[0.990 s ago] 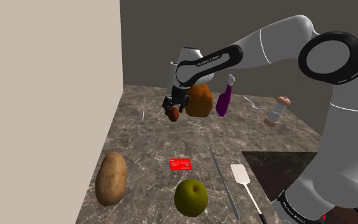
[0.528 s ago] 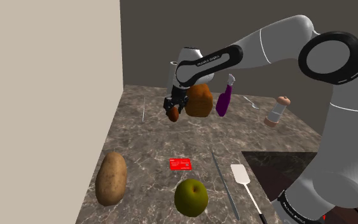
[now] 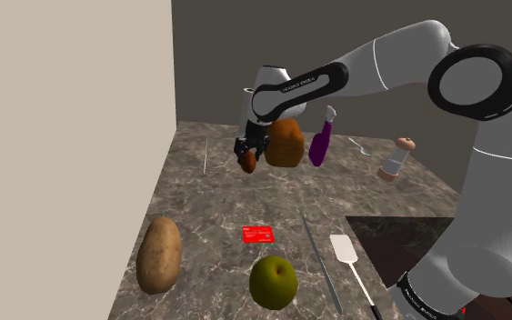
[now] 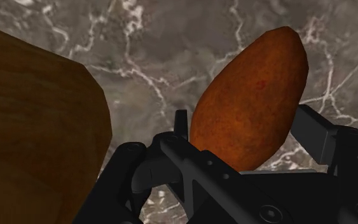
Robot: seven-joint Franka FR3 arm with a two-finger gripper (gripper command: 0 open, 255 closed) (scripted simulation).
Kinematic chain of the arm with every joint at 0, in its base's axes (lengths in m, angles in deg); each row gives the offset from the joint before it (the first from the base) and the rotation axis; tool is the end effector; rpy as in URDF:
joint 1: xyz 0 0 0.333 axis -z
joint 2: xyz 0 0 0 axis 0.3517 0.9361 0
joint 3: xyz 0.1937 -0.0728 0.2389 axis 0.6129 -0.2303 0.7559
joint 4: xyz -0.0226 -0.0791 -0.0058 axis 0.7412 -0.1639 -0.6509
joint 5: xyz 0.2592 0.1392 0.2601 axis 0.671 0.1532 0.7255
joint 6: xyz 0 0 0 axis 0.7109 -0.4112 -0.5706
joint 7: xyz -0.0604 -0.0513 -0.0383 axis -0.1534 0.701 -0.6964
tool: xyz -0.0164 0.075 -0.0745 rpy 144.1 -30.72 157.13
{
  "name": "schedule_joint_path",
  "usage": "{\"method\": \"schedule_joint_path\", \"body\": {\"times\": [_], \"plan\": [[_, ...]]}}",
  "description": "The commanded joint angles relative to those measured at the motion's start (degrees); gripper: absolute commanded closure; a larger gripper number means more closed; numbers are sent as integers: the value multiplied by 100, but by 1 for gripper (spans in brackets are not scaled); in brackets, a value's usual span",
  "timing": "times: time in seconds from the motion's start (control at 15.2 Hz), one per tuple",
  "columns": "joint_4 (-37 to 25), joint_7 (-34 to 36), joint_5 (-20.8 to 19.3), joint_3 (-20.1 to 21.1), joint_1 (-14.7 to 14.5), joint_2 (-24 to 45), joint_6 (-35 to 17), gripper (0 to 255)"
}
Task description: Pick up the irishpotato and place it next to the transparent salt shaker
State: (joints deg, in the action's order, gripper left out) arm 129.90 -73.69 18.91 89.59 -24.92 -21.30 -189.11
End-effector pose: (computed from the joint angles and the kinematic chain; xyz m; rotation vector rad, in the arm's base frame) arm 0.6223 0.1086 0.3349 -3.0494 0.0457 -0.0349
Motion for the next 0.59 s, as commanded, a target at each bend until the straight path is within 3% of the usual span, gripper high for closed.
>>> {"method": "schedule_joint_path", "body": {"times": [0.0, 0.53], "plan": [[-27, 13, 2, 4, -2, -85, 113, 255], [-290, 43, 7, 8, 7, -356, 645, 255]]}}
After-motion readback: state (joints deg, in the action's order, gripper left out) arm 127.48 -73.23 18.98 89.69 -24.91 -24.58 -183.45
